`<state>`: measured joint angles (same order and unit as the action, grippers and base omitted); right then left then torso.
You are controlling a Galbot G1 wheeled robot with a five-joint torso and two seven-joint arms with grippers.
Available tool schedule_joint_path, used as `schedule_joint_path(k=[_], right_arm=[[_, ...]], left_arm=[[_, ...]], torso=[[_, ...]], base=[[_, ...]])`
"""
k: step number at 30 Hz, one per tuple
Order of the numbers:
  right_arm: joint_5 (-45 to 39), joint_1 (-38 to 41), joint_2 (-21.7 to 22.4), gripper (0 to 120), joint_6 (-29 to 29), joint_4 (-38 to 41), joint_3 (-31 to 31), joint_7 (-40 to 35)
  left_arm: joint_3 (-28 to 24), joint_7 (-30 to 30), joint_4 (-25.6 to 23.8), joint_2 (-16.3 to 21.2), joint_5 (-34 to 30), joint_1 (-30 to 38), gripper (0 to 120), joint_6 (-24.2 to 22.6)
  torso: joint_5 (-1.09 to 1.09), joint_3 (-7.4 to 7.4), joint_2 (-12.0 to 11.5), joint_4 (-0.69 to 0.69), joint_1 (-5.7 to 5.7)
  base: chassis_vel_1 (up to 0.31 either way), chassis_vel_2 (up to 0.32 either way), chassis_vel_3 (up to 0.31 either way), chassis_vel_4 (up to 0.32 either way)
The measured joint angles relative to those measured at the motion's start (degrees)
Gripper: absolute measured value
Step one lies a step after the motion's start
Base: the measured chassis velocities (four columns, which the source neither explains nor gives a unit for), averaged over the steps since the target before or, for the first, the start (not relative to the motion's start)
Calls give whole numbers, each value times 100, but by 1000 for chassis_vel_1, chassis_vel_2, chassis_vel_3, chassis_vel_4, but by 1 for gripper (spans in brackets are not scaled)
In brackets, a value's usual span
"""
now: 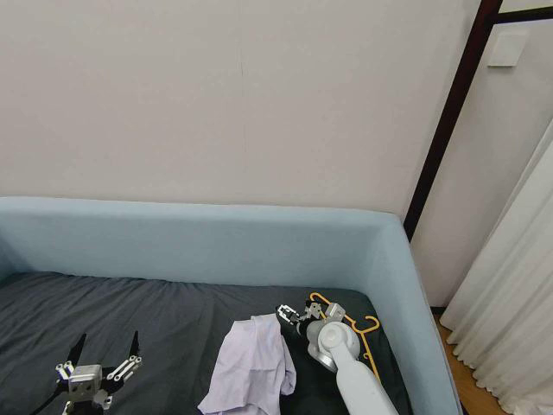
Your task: Pick up the clothes from the sofa and hang them on the clothes hanger.
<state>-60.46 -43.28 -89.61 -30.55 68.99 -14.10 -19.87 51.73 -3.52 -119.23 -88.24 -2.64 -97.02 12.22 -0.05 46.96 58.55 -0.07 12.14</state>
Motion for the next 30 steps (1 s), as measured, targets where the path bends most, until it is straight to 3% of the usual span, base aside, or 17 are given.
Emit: schedule_joint_path(k=[18,20,23,27,30], right_arm=[[584,-167,-251,29,-67,-133,62,283],[599,-190,-251,27,-65,-105,75,286],[660,-291,-252,12,14,56,135,289],[708,-401,-266,0,142,234,187,291],[743,-484,-249,0,287,345,246,334]], left_arm=[[36,49,-11,114,-37,-73,100,63],[41,57,0,123,-42,-72,100,68],[39,76,60,138,-48,-49,100,98],[-4,82,135,126,-44,-19,100,142],[-42,83,186,113,-31,3,100,162]], torso=[[1,0,0,1,-1],[1,0,0,0,0],[1,0,0,0,0],[1,0,0,0,0],[1,0,0,1,-1]], base=[[0,0,0,0],[0,0,0,0],[0,0,0,0],[0,0,0,0],[0,0,0,0]])
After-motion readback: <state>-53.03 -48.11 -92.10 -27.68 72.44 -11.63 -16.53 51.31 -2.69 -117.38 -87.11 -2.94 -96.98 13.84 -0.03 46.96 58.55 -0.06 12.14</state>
